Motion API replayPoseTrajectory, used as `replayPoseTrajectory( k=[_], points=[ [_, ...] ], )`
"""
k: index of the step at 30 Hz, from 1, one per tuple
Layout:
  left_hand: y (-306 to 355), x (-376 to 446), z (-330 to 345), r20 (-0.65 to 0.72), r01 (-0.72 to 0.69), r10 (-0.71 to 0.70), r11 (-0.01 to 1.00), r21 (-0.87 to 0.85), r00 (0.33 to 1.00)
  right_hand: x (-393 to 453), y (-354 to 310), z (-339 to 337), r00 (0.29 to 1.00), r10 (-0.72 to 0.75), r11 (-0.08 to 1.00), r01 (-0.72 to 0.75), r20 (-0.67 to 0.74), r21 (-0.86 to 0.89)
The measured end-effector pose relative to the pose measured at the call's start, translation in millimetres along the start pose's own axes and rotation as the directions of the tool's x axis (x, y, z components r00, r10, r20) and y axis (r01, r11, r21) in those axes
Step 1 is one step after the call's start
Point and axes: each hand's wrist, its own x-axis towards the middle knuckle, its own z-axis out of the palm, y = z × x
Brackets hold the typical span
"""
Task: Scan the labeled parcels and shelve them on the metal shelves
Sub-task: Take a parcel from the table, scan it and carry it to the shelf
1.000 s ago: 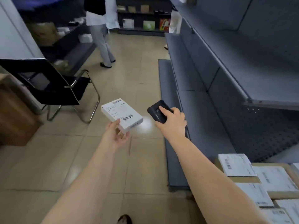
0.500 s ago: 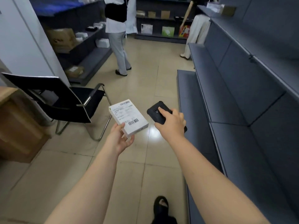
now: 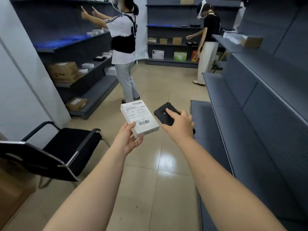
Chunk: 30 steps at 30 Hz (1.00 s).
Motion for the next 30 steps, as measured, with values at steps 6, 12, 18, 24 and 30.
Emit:
replayPoseTrajectory(
  k=[6, 12, 18, 24, 30],
  points=[
    [53.7, 169.3, 88.0, 0.058, -0.028, 0.026, 0.999, 0.035, 0.998, 173.3, 24.6, 11.9, 0.994, 0.014, 0.999, -0.017, -0.105, -0.031],
    [115.0, 342.5, 243.5, 0.264, 0.025, -0.054, 0.993, 0.112, 0.963, 358.7, 48.9, -27.3, 0.959, 0.084, 0.981, -0.127, -0.272, -0.145],
    [134.9, 468.0, 410.8, 0.397, 0.048, -0.127, 0.978, 0.205, 0.909, 513.4, 94.9, -96.6, 0.891, 0.189, 0.960, -0.255, -0.412, -0.112],
    [113.4, 571.1, 578.9, 0.486, 0.063, -0.194, 0.960, 0.273, 0.852, 634.5, 200.3, -158.0, 0.804, 0.246, 0.926, -0.359, -0.541, -0.112],
    [82.1, 646.6, 751.5, 0.541, 0.107, -0.440, 0.836, 0.538, 0.716, 741.2, 301.3, -231.8, 0.699, 0.367, 0.881, -0.474, -0.614, -0.013]
  ],
)
